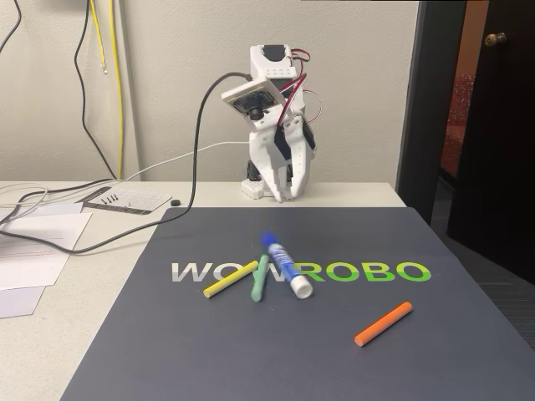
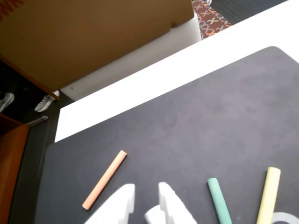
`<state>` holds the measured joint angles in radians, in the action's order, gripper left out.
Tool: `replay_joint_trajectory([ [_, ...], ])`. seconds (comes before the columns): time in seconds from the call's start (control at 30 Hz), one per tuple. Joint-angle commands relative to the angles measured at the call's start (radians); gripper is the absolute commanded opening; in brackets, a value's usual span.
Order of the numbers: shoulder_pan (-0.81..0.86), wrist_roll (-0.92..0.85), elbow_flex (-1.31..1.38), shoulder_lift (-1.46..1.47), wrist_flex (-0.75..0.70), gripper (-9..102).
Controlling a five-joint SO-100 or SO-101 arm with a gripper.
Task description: Pick up the blue marker.
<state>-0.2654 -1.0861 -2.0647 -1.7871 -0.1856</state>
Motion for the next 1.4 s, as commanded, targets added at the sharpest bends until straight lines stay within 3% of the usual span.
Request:
replay_joint_trajectory([
  [0.0,-0.005,-0.003,0.008,-0.020,0.009,7],
  [0.17,0.015,-0.143,0.009,0.025,0.006,29],
  [0.37,0.025,-0.405,0.006,0.130,0.060,46],
  [0.47,0.003,-0.422,-0.038,0.160,0.095,53],
  [0.67,-0.161,-0.359,-0.225,0.051,0.135,53],
  [0.83,-0.322,-0.314,-0.268,-0.095,-0.057,52],
  [0.93,-0.379,-0.290,-0.268,-0.129,-0.098,51],
  [1.2,-0.374,-0.347,-0.298,-0.126,-0.117,49],
  [1.37,-0.348,-0.267,-0.268,-0.187,-0.333,48],
])
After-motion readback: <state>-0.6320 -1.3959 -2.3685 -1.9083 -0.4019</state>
